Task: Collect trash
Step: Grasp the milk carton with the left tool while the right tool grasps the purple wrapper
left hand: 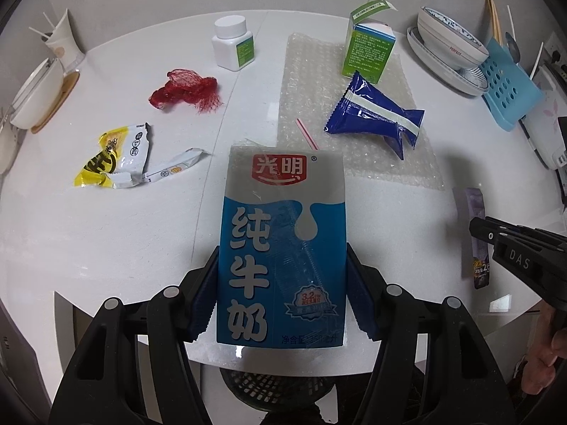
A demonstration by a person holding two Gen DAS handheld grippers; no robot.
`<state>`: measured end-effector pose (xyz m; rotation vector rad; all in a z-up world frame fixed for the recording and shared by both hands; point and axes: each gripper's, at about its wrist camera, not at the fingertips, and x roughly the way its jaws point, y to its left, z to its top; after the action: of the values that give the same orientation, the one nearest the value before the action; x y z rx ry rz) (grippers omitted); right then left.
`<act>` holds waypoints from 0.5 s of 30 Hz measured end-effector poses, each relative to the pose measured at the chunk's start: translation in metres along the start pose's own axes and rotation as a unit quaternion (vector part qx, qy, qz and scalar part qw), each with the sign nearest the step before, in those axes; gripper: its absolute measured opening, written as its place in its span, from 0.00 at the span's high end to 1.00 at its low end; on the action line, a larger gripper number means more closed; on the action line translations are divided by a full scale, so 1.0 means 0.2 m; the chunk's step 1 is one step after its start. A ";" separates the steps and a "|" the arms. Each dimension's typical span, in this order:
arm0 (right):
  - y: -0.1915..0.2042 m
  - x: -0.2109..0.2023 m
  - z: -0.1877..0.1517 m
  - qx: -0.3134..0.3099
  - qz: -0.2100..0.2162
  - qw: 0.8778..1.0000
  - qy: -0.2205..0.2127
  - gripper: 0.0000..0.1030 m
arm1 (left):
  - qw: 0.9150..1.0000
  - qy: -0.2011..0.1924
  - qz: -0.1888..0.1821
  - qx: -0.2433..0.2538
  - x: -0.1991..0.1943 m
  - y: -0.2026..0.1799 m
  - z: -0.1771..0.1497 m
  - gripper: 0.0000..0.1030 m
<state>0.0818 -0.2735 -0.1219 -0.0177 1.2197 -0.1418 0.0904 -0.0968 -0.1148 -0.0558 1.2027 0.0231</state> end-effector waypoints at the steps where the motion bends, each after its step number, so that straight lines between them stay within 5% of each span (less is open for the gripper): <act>1: 0.00 -0.01 0.00 0.002 0.001 1.000 -0.003 0.86 | 1.000 -0.001 -0.001 -0.001 -0.01 0.00 -0.01 0.40; 15: -0.01 -0.07 -0.10 0.002 0.003 1.000 -0.025 0.86 | 1.000 -0.021 -0.006 -0.005 -0.13 0.05 -0.09 0.40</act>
<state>0.0575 -0.2729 -0.1158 -0.0134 1.1700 -0.1387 0.0647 -0.0884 -0.0969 -0.0700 1.1599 0.0198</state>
